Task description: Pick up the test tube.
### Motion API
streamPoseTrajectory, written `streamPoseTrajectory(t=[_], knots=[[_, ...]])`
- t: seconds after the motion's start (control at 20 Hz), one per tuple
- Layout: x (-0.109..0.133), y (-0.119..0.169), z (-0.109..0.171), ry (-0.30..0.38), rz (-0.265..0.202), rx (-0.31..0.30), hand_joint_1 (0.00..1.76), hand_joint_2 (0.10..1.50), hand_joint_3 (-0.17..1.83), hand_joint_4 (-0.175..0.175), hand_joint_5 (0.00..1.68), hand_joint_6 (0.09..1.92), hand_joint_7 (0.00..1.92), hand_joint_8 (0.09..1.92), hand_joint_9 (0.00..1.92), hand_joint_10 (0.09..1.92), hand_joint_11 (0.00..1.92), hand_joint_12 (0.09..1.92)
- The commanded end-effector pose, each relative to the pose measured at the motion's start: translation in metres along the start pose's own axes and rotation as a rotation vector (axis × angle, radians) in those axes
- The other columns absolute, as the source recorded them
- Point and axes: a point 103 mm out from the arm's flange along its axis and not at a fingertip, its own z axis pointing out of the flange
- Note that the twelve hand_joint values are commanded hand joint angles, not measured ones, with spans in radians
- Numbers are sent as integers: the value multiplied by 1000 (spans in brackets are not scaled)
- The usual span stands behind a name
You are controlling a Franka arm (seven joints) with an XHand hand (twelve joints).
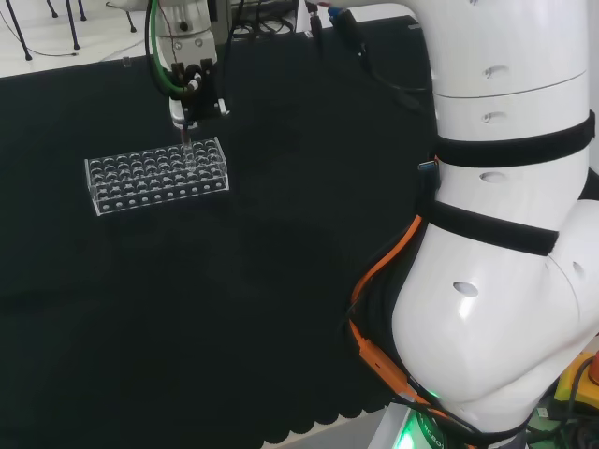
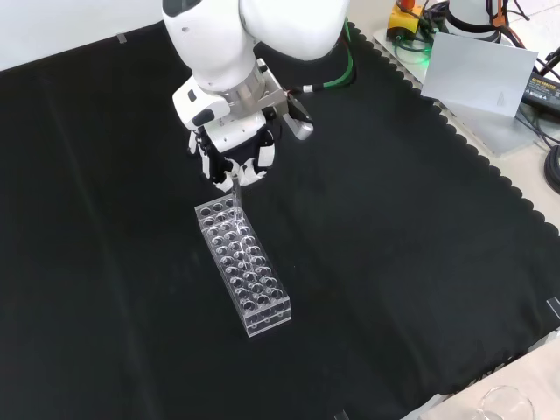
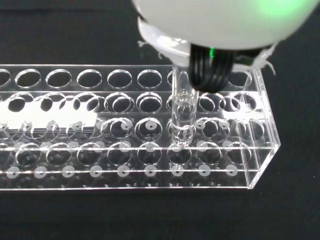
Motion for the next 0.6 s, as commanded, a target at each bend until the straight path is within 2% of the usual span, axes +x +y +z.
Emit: streamPoseTrajectory(t=[0.05, 0.6], knots=[[-4, -5, -25, 31, -20, -17, 1447, 469, 889, -175, 1350, 596, 1481, 629, 1338, 529, 978, 1195], [-12, -17, -56, 55, -43, -48, 1447, 464, 897, -175, 1354, 593, 1486, 624, 1341, 527, 980, 1195]])
